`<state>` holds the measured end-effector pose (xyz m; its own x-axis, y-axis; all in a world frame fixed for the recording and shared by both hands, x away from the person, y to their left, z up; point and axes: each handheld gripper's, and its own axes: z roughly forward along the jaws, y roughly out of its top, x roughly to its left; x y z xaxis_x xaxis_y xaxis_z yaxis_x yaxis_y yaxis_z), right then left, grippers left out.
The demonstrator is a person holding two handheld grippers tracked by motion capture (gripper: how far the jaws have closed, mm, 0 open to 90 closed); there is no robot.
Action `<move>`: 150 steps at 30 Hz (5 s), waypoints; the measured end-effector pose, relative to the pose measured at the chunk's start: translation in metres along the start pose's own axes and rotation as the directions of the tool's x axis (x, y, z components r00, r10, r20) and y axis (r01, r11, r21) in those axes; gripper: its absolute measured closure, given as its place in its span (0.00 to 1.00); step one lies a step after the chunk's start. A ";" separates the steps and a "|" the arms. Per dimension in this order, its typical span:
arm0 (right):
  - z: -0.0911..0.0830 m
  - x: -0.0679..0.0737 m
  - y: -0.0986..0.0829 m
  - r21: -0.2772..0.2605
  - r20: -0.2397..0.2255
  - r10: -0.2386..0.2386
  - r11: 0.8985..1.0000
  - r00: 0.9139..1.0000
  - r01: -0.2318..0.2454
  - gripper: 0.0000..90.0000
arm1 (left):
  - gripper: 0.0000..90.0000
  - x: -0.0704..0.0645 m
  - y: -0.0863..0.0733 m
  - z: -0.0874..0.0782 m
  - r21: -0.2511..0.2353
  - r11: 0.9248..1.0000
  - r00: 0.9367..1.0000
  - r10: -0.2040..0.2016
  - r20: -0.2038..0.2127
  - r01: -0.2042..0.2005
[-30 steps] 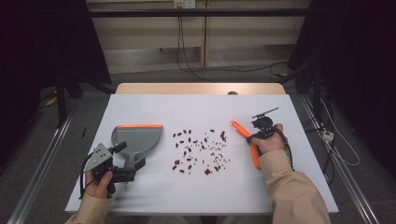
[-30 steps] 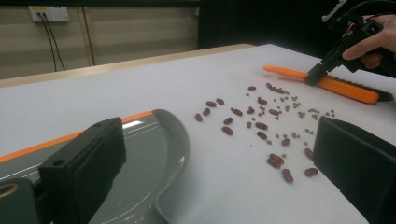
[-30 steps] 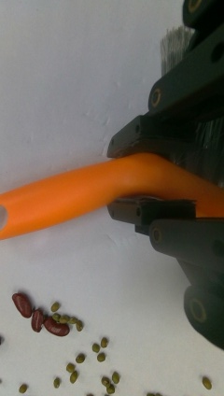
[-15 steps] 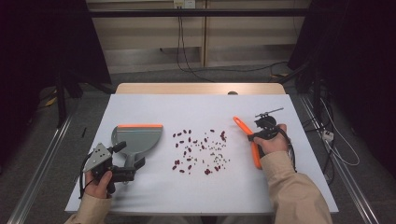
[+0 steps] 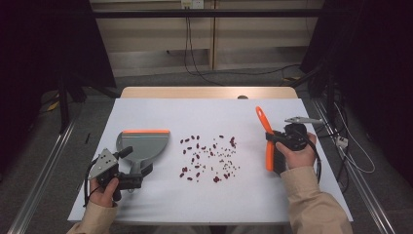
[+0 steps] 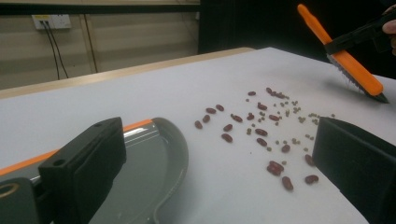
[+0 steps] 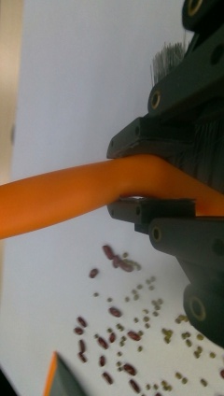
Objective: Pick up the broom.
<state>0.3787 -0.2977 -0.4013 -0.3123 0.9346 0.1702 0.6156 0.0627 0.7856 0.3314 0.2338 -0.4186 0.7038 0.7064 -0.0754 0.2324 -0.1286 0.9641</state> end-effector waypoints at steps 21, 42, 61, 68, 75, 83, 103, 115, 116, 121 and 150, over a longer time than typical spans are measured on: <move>-0.039 0.021 -0.005 -0.321 -0.025 -0.022 0.947 0.999 0.013 0.79 | 0.03 -0.042 0.041 0.028 -0.033 0.997 0.988 0.069 0.141 -0.065; -0.017 0.071 0.028 -0.396 -0.105 -0.056 0.918 0.993 0.010 0.79 | 0.07 -0.082 0.061 0.092 -0.016 0.999 0.968 0.045 0.246 -0.042; 0.020 0.111 0.044 -0.398 -0.146 -0.114 0.916 0.983 0.047 0.79 | 0.18 -0.095 0.058 0.149 0.063 0.996 0.965 0.042 0.257 -0.060; 0.032 0.123 0.047 -0.392 -0.171 -0.128 0.918 0.977 0.052 0.79 | 0.39 -0.087 0.051 0.167 0.101 0.994 0.978 0.026 0.209 -0.048; 0.035 0.127 0.049 -0.388 -0.199 -0.130 0.921 0.971 0.044 0.79 | 0.59 -0.087 0.047 0.174 0.120 0.992 0.976 -0.002 0.216 -0.024; 0.036 0.132 0.048 -0.392 -0.224 -0.130 0.919 0.966 0.033 0.78 | 0.78 -0.089 0.047 0.170 0.149 0.989 0.983 -0.009 0.181 -0.018; 0.043 0.150 0.037 -0.354 -0.214 -0.004 0.932 0.977 -0.074 0.26 | 0.79 -0.083 0.049 0.158 0.105 0.994 0.999 0.032 0.024 -0.034; 0.062 0.160 0.034 -0.285 -0.203 0.136 0.939 0.970 -0.192 0.39 | 0.77 -0.106 0.053 0.153 0.035 0.990 0.990 0.135 0.035 -0.136; 0.061 0.158 0.034 -0.275 -0.217 0.151 0.939 0.964 -0.209 0.42 | 0.77 -0.107 0.053 0.154 0.033 0.990 0.990 0.135 0.038 -0.136; 0.057 0.156 0.035 -0.225 -0.253 0.211 0.936 0.944 -0.269 0.58 | 0.73 -0.112 0.052 0.156 0.036 0.985 0.986 0.167 0.020 -0.167; 0.024 0.086 0.042 -0.181 -0.148 0.075 0.978 0.986 -0.101 0.77 | 0.16 -0.099 0.070 0.135 0.043 0.995 0.993 0.089 0.081 -0.093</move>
<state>0.3950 -0.2064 -0.3682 -0.3691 0.8745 0.3146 0.5026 -0.0970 0.8591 0.3687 0.0614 -0.3781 0.7737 0.6335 -0.0098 0.1948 -0.2232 0.9551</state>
